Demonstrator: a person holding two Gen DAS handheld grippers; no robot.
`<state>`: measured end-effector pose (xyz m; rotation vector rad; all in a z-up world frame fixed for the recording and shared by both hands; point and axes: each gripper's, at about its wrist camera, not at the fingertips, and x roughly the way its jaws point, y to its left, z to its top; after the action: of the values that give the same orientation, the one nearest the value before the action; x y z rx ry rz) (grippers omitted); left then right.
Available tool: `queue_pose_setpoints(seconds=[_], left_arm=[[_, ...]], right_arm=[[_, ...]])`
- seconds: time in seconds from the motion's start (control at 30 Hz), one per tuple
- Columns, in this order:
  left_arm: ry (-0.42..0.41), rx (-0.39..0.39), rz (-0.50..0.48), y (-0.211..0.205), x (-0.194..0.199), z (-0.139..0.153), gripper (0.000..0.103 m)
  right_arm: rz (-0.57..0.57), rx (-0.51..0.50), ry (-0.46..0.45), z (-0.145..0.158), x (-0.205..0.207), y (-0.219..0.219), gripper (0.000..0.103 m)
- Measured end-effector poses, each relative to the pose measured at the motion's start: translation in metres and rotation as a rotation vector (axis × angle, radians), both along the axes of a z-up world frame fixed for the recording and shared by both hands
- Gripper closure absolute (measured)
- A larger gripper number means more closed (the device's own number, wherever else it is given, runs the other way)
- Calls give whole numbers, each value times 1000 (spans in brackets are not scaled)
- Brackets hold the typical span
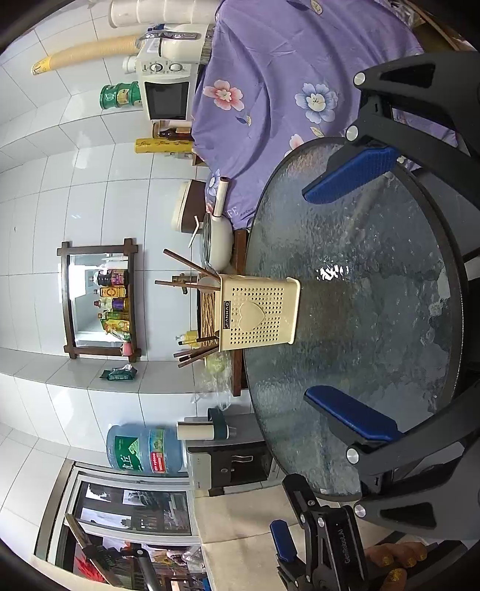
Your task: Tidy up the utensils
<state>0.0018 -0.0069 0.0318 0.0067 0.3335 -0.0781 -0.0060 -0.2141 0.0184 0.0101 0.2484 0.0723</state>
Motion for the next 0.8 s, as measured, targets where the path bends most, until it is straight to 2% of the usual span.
queue_pose_setpoints(seconds=[0.8], left_arm=[[0, 7, 0, 0, 0, -2, 6]], right_arm=[[-5, -6, -3, 2, 0, 3, 6]])
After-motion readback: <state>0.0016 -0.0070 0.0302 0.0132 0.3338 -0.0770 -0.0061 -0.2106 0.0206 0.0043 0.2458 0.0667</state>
